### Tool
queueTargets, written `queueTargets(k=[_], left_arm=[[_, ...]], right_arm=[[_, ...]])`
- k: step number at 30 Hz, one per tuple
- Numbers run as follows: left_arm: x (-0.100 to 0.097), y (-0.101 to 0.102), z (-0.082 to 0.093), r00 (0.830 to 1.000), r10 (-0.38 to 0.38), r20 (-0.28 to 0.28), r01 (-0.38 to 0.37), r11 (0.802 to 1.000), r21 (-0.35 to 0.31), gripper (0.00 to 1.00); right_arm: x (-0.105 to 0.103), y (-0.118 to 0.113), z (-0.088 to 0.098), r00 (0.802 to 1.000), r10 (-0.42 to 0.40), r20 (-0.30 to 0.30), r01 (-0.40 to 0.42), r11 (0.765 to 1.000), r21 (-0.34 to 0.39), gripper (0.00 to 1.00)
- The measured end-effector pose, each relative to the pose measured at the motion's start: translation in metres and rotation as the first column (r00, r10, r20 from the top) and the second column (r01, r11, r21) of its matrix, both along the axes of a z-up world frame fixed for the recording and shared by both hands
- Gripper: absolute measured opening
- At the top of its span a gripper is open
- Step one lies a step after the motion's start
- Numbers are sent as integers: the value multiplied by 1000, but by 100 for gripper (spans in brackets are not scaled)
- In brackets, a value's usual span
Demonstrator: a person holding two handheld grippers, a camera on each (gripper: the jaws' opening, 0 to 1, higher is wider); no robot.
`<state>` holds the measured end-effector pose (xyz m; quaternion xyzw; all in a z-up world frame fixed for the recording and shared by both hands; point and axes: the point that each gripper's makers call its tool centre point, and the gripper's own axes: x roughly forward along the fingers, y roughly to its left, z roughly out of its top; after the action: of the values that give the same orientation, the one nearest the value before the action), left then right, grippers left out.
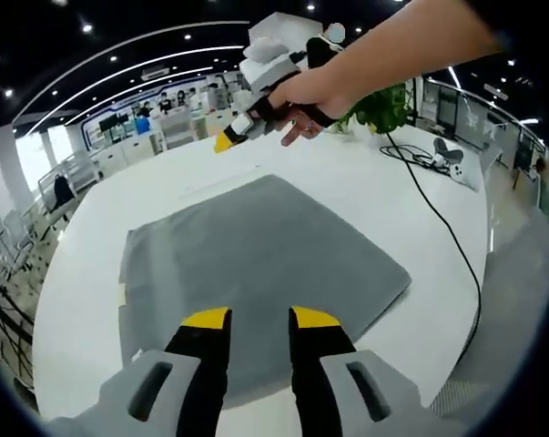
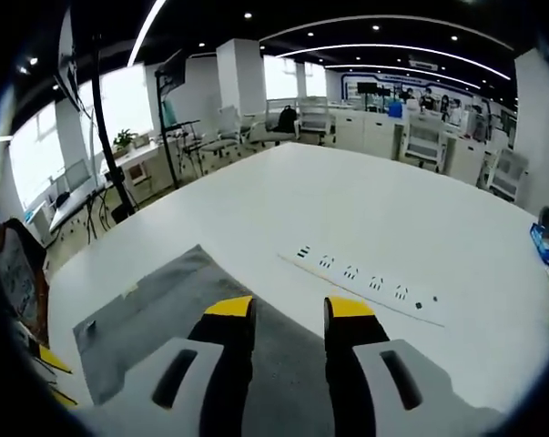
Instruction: Fold the towel on the table until its edges align and the towel forms a compact rectangular stack.
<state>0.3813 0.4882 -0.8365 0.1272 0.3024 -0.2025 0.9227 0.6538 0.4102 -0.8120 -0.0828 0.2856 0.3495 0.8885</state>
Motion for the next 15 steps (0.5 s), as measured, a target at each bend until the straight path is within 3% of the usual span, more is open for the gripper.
queueTargets(k=[6,15], left_arm=[[-1,-18,7,999,-35,7,35,999,3,32],[-5,-43,5,997,-76,4,76,997,7,32]], right_arm=[[-2,-23,-9,1000,-26,-16,26,1000,-7,30],[-7,-53,-10,998,-56,-24,55,998,-11,29]])
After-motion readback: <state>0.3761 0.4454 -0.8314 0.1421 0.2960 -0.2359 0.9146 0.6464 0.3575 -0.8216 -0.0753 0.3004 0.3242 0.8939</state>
